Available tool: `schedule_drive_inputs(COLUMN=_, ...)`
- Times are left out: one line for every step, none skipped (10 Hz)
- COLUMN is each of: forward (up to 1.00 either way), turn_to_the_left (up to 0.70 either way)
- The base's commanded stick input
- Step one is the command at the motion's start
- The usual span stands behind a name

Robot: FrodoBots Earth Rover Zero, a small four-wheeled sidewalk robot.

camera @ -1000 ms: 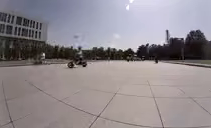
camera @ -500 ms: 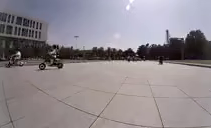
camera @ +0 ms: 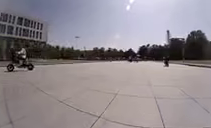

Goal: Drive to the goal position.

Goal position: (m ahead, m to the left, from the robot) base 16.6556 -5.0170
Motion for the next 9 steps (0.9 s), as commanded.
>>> schedule_drive_inputs(forward=1.00, turn_to_the_left=0.00)
schedule_drive_inputs(forward=1.00, turn_to_the_left=0.00)
schedule_drive_inputs(forward=1.00, turn_to_the_left=0.00)
schedule_drive_inputs(forward=1.00, turn_to_the_left=0.00)
schedule_drive_inputs(forward=1.00, turn_to_the_left=0.00)
schedule_drive_inputs(forward=1.00, turn_to_the_left=0.00)
schedule_drive_inputs(forward=1.00, turn_to_the_left=0.00)
schedule_drive_inputs(forward=1.00, turn_to_the_left=0.00)
schedule_drive_inputs(forward=1.00, turn_to_the_left=0.00)
